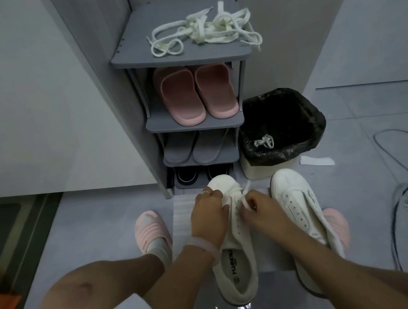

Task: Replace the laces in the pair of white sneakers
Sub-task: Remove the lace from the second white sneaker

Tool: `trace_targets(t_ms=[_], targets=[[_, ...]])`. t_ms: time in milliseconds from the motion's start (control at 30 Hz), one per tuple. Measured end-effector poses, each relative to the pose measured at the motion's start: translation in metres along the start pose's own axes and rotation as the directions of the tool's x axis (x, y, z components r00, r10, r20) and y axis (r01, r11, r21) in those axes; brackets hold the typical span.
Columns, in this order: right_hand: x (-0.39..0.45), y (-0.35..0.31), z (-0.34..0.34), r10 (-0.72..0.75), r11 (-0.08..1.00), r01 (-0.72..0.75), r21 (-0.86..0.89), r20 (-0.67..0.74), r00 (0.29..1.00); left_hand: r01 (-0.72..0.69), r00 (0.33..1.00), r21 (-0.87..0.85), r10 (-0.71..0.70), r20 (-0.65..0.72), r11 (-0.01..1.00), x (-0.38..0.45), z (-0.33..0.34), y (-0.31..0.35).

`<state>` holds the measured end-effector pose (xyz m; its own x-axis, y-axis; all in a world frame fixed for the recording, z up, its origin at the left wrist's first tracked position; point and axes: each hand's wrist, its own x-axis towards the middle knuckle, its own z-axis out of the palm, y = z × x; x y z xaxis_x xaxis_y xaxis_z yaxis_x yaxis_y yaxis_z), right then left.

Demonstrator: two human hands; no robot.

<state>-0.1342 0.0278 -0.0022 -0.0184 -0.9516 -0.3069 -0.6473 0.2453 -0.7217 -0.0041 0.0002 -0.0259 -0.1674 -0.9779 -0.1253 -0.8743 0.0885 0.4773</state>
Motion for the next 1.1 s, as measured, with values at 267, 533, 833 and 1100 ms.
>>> trace_targets(t_ms=[267, 533, 833, 1100], targets=[[-0.009, -0.001, 0.025, -0.056, 0.978, 0.058, -0.201, 0.014, 0.998, 0.038, 0.996, 0.011, -0.037, -0.080, 0.999, 0.006, -0.003, 0.003], [-0.010, -0.008, 0.027, -0.030, 0.942, 0.048, -0.333, 0.060, 0.998, 0.179, 0.979, -0.449, -0.202, -0.005, 0.875, 0.021, -0.026, -0.008], [-0.013, -0.007, 0.024, -0.093, 0.929, 0.119, -0.350, 0.091, 0.992, 0.002, 0.999, -0.219, -0.013, -0.051, 0.976, 0.014, -0.008, -0.012], [-0.012, -0.006, 0.026, -0.103, 0.908, 0.133, -0.397, 0.097, 0.990, 0.113, 0.992, -0.276, -0.095, 0.078, 0.955, 0.014, -0.014, -0.023]])
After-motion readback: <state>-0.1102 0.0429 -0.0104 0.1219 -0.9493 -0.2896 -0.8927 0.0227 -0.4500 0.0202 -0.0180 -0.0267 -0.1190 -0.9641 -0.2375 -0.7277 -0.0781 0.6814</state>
